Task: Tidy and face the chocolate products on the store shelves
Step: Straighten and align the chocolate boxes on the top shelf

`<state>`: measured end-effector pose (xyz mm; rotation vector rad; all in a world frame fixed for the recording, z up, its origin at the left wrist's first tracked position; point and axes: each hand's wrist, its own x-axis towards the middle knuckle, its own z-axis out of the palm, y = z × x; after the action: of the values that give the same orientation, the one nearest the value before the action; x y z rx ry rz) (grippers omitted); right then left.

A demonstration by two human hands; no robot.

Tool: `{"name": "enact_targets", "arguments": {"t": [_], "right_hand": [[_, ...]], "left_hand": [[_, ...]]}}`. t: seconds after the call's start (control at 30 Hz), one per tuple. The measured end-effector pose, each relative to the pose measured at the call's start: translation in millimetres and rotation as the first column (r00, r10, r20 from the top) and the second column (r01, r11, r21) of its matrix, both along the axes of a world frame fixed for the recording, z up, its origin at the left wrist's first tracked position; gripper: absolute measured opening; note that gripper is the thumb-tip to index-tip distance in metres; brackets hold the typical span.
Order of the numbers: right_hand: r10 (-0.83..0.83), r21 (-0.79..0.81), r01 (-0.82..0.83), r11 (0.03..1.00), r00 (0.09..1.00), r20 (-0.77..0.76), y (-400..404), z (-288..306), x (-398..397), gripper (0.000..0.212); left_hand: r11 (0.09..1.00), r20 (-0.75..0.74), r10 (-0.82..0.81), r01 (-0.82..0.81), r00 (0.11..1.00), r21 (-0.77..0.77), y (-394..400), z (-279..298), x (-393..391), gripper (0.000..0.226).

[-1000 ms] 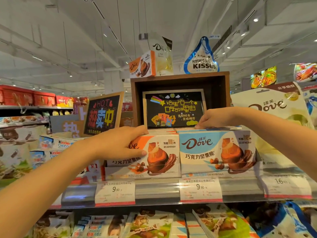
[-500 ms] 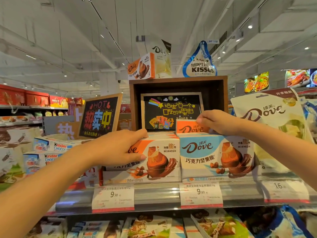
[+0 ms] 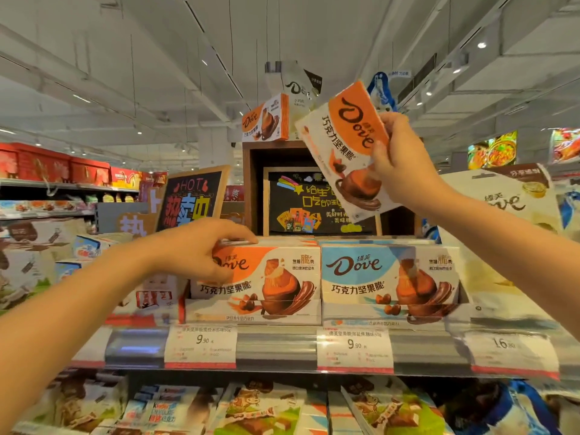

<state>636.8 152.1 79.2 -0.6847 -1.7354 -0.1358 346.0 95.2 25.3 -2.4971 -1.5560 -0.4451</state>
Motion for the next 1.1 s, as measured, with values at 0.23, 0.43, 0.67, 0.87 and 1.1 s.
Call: {"name": "enact_targets", "arguments": {"t": [0.23,0.43,0.67,0.87,1.1], "right_hand": [[0.428,-0.142,-0.442,0.885,0.896,-0.118,-29.8,-9.0,-34.0,0.037],[0.482,-0.192,-0.457,0.869,0.869,0.111,-36.2,-44.4,-62.6,0.037],[0.336,-0.244,-0.255,0.936,0.854,0.397,-34.1,-59.1,-74.6,0.036],[0.208,-0.225,-0.094,0.970,0.797,0.566,-45.6,-43.1,-86.1,0.038],[0.213,-0.259,-0.067,0.963,0.778,0.591,-47.9,-32.7,-84.8,0.035]], "left_hand": [[0.991,0.076,0.042,-0.051,0.996,0.122,4.1,-6.9,-25.3,0.047],[0.989,0.132,-0.019,0.000,0.991,0.146,14.9,-14.0,-37.6,0.054],[0.844,0.577,-0.171,0.421,0.799,-0.333,5.3,9.2,-71.3,0.086],[0.877,0.636,-0.278,0.461,0.720,-0.139,4.5,1.9,-66.5,0.084],[0.894,0.630,-0.329,0.448,0.704,-0.033,2.6,-2.8,-64.0,0.065]]}}
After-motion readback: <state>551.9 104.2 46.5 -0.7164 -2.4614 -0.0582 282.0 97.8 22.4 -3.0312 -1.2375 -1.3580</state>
